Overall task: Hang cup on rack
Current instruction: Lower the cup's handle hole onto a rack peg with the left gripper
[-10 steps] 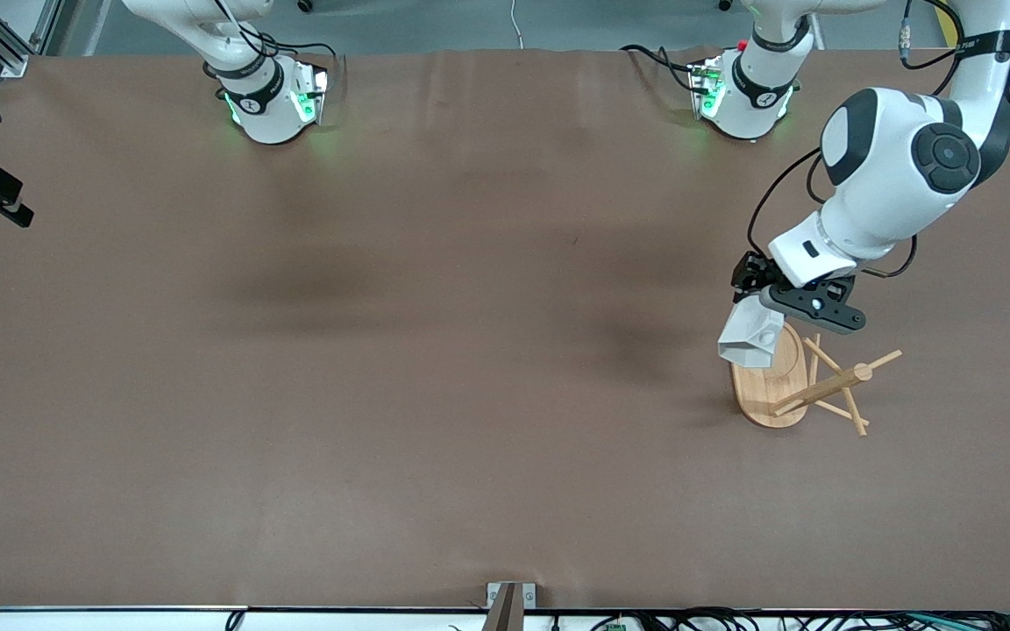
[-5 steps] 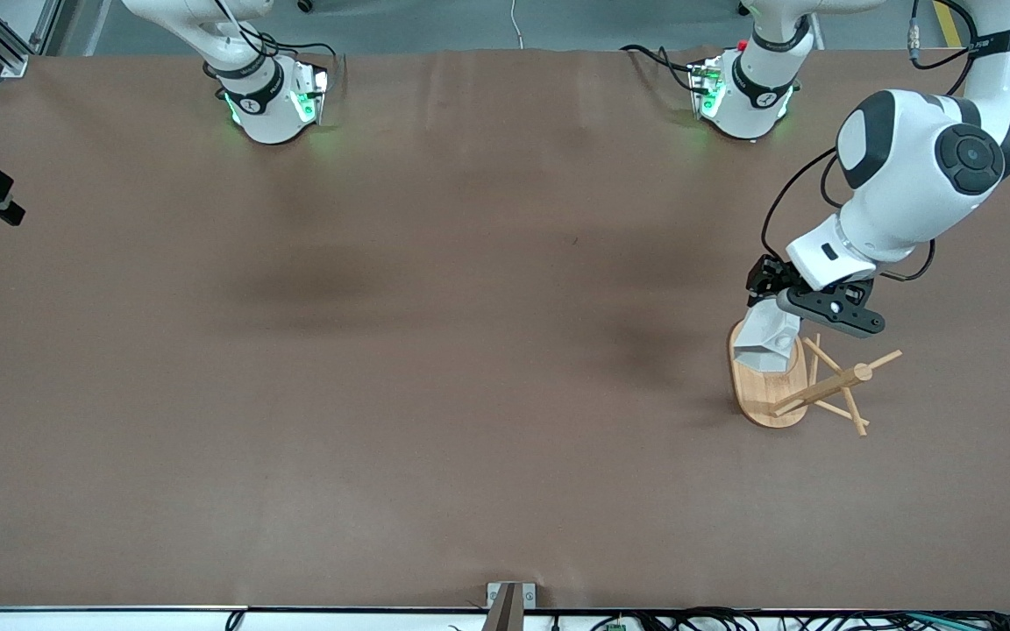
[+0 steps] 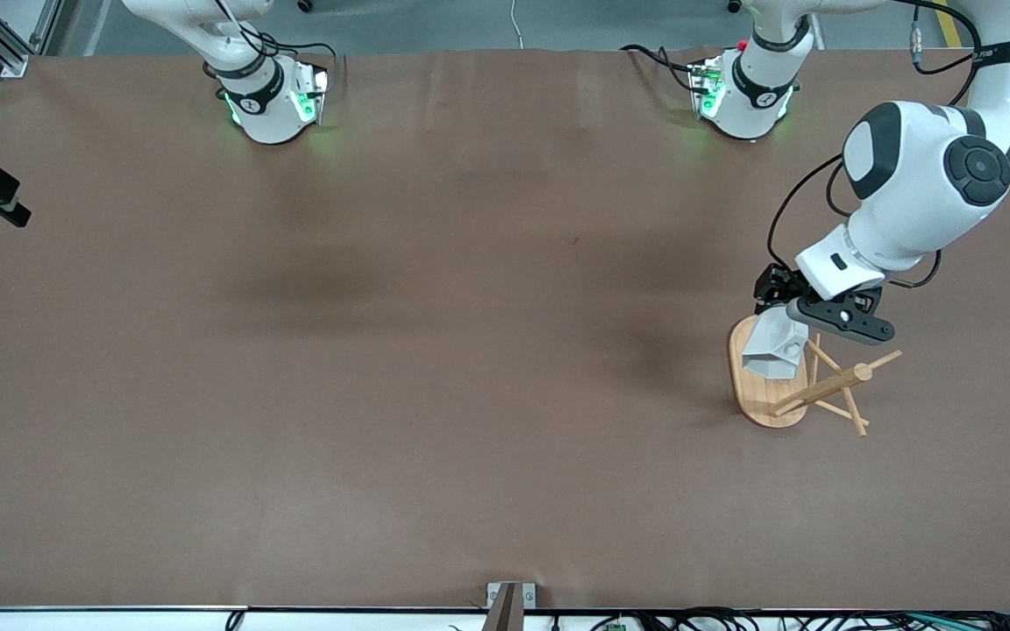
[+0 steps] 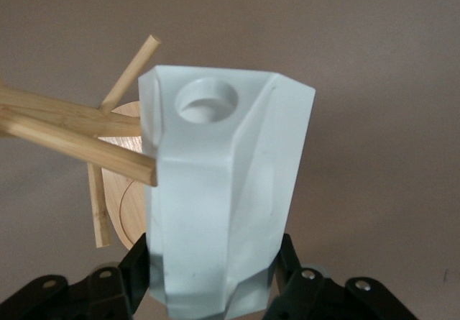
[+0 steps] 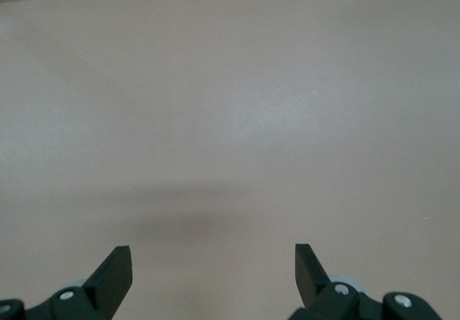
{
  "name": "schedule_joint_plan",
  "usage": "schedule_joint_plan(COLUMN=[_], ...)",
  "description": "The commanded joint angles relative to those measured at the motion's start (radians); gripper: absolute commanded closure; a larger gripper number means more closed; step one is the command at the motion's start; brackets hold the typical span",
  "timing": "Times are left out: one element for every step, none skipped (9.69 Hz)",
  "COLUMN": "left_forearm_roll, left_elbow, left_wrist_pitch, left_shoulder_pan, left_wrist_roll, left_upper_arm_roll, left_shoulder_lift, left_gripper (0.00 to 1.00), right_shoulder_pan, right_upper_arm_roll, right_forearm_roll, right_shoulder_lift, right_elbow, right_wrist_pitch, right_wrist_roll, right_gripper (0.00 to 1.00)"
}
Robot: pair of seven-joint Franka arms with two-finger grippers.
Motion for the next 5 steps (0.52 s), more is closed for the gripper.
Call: schedule_joint_plan(left_forearm_roll=[-0.015,-0.016,-0.016,-0.016,-0.018], left_elbow=[0.0,0.0,0.0,0.0,0.0], left_wrist_pitch=[0.015,0.015,0.015,0.015,0.025], left_shoulder_pan=[-0.003,-0.001,-0.003,-0.001,-0.001], left_wrist_roll=[0.032,0.059,0.072,0.084,0.092], left_upper_arm_roll=[0.011,0.018,0.036,0.038,0.043], left_shoulder_lift=[0.031,0.034,0.037,0.042,0.043], left_gripper=[0.99,0.99,0.99,0.99,0.99], right_shoulder_pan=[0.008,0.008,0.007,0.007,0.005], right_upper_arm_roll=[-0.002,-0.002,-0.002,-0.002,-0.002], right_forearm_roll=[-0.019,-0.019,-0.019,-0.019,-0.019], right_shoulder_lift=[0.003,0.003,0.003,0.003,0.003], right_elbow=[0.008,0.008,0.008,0.008,0.008], right_wrist_pitch=[-0.014,-0.015,-0.02,-0.03,-0.032], right_wrist_roll=[0.024,0.022,0.02,0.02,0.019], right_gripper=[0.0,0.0,0.0,0.0,0.0])
